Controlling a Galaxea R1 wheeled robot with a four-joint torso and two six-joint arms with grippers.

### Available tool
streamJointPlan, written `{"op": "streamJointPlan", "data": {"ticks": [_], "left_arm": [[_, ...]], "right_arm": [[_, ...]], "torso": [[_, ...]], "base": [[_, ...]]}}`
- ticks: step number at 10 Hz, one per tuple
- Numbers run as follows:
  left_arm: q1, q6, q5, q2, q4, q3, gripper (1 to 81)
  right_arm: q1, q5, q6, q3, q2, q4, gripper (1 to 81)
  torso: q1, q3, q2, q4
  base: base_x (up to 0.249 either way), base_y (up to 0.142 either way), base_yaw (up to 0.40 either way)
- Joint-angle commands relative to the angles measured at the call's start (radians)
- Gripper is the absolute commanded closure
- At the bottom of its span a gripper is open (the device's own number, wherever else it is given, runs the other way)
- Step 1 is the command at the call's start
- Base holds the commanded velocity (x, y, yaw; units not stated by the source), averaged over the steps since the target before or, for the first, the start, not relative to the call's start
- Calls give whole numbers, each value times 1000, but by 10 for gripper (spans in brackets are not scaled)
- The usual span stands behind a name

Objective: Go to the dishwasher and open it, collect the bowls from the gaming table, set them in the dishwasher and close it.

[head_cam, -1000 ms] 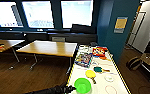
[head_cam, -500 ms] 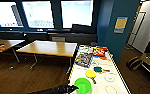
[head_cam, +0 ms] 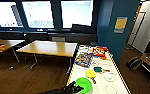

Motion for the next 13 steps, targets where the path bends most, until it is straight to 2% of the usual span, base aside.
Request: {"op": "streamJointPlan", "data": {"ticks": [1,5,6,7,9,12,13], "left_arm": [[-98,26,42,48,0,-35,10],[-39,102,42,88,2,-103,10],[-35,149,45,91,2,-100,811],[-34,171,48,93,2,-101,811],[-32,177,51,82,2,-98,811],[-44,189,54,12,2,26,811],[-49,189,52,-31,14,98,811]], "right_arm": [[71,-29,-4,9,-14,-21,811],[68,-29,-4,-10,2,-22,811],[68,-29,-4,-17,6,-22,811],[70,-29,-4,-19,8,-22,811],[70,-29,-4,-20,6,-22,811],[71,-28,-4,21,-15,-22,811],[70,-25,-4,58,-43,-22,811]], "torso": [[0,0,0,0],[0,0,0,0],[0,0,0,0],[0,0,0,0],[0,0,0,0],[0,0,0,0],[0,0,0,0]], "base": [[0,0,0],[0,0,0],[0,0,0],[0,0,0],[0,0,0],[0,0,0],[0,0,0]]}}
